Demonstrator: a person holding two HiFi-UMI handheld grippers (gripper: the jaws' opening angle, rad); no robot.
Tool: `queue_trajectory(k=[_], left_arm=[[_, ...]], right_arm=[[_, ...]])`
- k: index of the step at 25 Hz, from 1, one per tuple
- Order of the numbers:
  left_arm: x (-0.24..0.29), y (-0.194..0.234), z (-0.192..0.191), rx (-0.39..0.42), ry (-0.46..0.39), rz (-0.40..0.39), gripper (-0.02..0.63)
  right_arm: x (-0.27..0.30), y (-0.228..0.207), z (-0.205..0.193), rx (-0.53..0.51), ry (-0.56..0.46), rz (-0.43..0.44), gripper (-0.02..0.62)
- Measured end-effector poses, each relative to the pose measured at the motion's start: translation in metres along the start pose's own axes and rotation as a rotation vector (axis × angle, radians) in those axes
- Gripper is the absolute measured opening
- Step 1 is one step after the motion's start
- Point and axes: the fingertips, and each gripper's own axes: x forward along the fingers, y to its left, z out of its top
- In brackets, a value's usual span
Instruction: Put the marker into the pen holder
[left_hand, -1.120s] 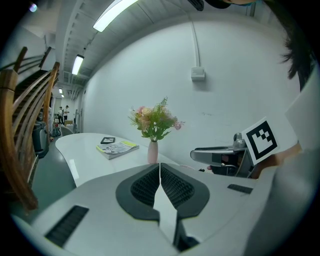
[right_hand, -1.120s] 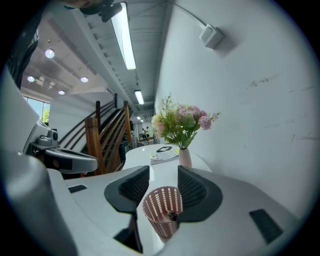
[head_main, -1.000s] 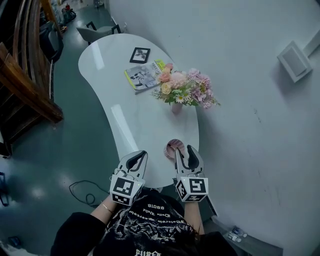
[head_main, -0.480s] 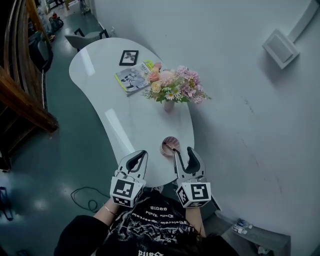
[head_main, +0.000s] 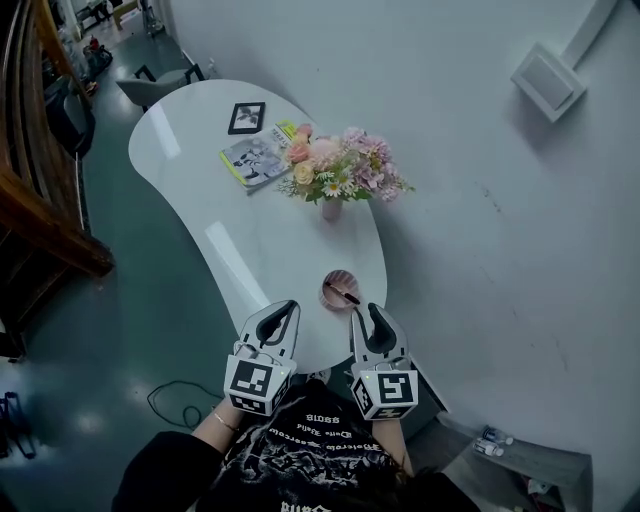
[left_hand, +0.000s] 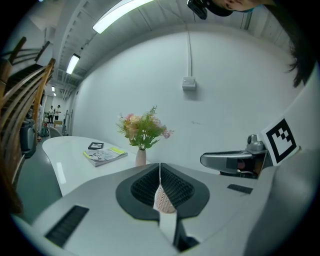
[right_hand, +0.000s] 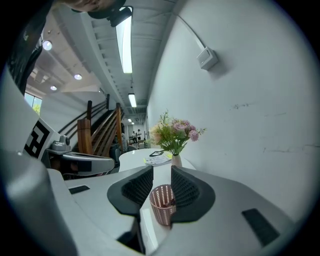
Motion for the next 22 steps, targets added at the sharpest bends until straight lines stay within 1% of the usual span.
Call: queue_trajectory(k=[3,6,10,22], left_arm=[[-0.0009,-0.0004,-0.0003,0.0,0.003,-0.006,0.026],[-0.0022,0.0005,-0.0026,-0.001,0.005,-0.011,0.026],[-0.0029,0.0015,-0.0029,0.001,0.005,-0.012,0.026],[-0.0035,0.0021,-0.0068,0.007,0.016,-0.005,0.026]], right_arm=[[-0.0014,-0.0012,0.0002,-0.006,-0.003,-0.022,0.069],[-0.0013,-0.0006,0.0006,-0.007,-0.004,-0.028,0.042],[-0.0007,0.0008,0.0011,-0.016,-0.011,-0.028,0.028],[0.003,-0.0002,-0.0008,-0.032,-0.005,-0.028,0.028]])
